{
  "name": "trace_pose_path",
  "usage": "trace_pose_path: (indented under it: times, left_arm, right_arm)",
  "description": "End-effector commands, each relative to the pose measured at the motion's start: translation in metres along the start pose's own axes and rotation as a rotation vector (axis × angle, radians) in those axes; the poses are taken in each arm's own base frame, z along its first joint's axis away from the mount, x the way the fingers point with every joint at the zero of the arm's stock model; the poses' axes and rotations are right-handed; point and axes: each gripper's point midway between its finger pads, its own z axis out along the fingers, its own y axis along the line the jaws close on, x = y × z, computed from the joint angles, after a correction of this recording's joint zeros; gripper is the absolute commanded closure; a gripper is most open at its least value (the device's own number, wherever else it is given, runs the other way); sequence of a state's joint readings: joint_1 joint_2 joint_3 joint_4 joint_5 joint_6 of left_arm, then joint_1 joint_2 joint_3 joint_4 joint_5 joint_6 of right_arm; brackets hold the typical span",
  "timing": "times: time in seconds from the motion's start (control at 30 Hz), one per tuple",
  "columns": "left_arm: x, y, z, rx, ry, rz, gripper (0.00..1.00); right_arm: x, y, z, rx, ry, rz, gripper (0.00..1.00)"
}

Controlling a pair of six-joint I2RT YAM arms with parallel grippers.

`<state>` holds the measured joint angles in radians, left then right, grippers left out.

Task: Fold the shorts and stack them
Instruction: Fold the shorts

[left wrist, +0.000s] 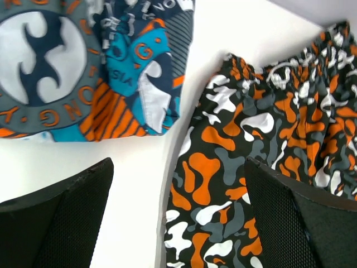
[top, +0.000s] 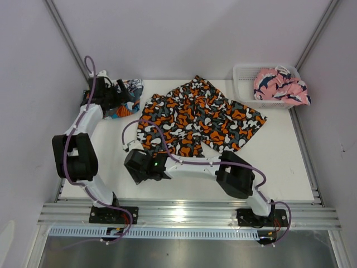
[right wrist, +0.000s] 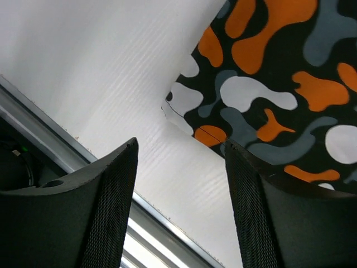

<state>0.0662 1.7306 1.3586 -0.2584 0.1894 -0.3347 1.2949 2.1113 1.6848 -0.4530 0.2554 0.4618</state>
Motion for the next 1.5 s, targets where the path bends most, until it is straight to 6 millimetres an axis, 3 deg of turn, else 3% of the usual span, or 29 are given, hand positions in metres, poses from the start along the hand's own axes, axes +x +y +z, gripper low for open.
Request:
trace_pose_path:
  times: [0.0, 0.03, 0.13, 0.27, 0.43, 0.53, 0.57, 0.7, 0.73, 0.77, 0.8, 0.83, 0.87, 0.9, 1.0, 1.07, 1.1, 1.2, 1.23, 1.3, 1.47]
  left_arm:
    - [-0.036, -0.010, -0.028, 0.055, -0.133, -0.047, 0.01]
    - [-0.035, 0.003, -0.030, 0.041, -0.137, -0.075, 0.01]
    - [-0.041, 0.013, -0.036, 0.081, -0.165, -0.140, 0.01]
    - [-0.040, 0.018, -0.033, 0.084, -0.150, -0.149, 0.01]
    - [-0.036, 0.021, -0.026, 0.098, -0.139, -0.159, 0.01]
    - [-0.034, 0.019, -0.024, 0.108, -0.133, -0.155, 0.01]
    - [-0.035, 0.020, -0.023, 0.109, -0.133, -0.157, 0.01]
    - [-0.029, 0.014, -0.020, 0.142, -0.116, -0.162, 0.01]
    - [-0.027, 0.012, -0.019, 0.144, -0.111, -0.160, 0.01]
    - [-0.026, 0.013, -0.018, 0.141, -0.109, -0.160, 0.01]
    - [-0.022, 0.010, -0.017, 0.146, -0.096, -0.159, 0.01]
    - [-0.020, 0.009, -0.016, 0.146, -0.092, -0.156, 0.01]
    - [-0.017, 0.007, -0.016, 0.143, -0.084, -0.156, 0.01]
    - [-0.014, 0.004, -0.014, 0.141, -0.076, -0.150, 0.01]
    - [0.003, -0.029, -0.009, 0.157, -0.028, -0.093, 0.01]
    - [0.013, -0.034, -0.006, 0.148, -0.003, -0.097, 0.01]
    - [0.017, -0.040, -0.007, 0.160, 0.006, -0.101, 0.01]
    - [0.032, -0.045, -0.006, 0.171, 0.025, -0.117, 0.01]
    - [0.037, -0.043, -0.005, 0.163, 0.034, -0.114, 0.01]
    - [0.056, -0.057, -0.003, 0.169, 0.067, -0.075, 0.01]
    - [0.099, -0.050, 0.009, 0.127, 0.118, -0.079, 0.01]
  right_arm:
    - [-0.007, -0.003, 0.010, 0.055, -0.017, 0.018, 0.36]
    - [-0.003, -0.004, 0.018, 0.065, -0.008, 0.014, 0.37]
    - [-0.004, 0.002, 0.027, 0.044, -0.007, 0.012, 0.38]
    - [0.003, 0.006, 0.045, 0.051, 0.019, -0.001, 0.38]
    - [-0.004, 0.003, 0.052, 0.088, 0.003, -0.006, 0.42]
    - [-0.003, 0.000, 0.056, 0.115, 0.010, -0.024, 0.55]
    - [-0.002, -0.001, 0.057, 0.126, 0.014, -0.024, 0.67]
    - [0.010, -0.009, 0.052, 0.162, 0.021, -0.019, 0.95]
    - [0.004, -0.008, 0.040, 0.149, 0.002, -0.005, 1.00]
    - [0.021, -0.016, 0.038, 0.165, 0.029, -0.011, 1.00]
    - [0.018, -0.016, 0.034, 0.157, 0.005, 0.005, 1.00]
    - [0.008, -0.014, 0.017, 0.136, -0.029, 0.035, 1.00]
    - [0.024, -0.021, 0.014, 0.143, -0.012, 0.033, 1.00]
    - [0.027, -0.022, 0.007, 0.137, -0.016, 0.043, 1.00]
    - [0.046, -0.027, -0.021, 0.127, -0.030, 0.060, 1.00]
    - [0.044, -0.025, -0.043, 0.104, -0.072, 0.095, 1.00]
    - [0.068, -0.030, -0.047, 0.119, -0.046, 0.077, 1.00]
    - [0.090, -0.031, -0.066, 0.100, -0.057, 0.097, 1.00]
    - [0.094, -0.030, -0.070, 0.091, -0.060, 0.101, 1.00]
    - [0.103, -0.027, -0.080, 0.077, -0.069, 0.113, 1.00]
    - [0.110, -0.023, -0.091, 0.087, -0.077, 0.108, 1.00]
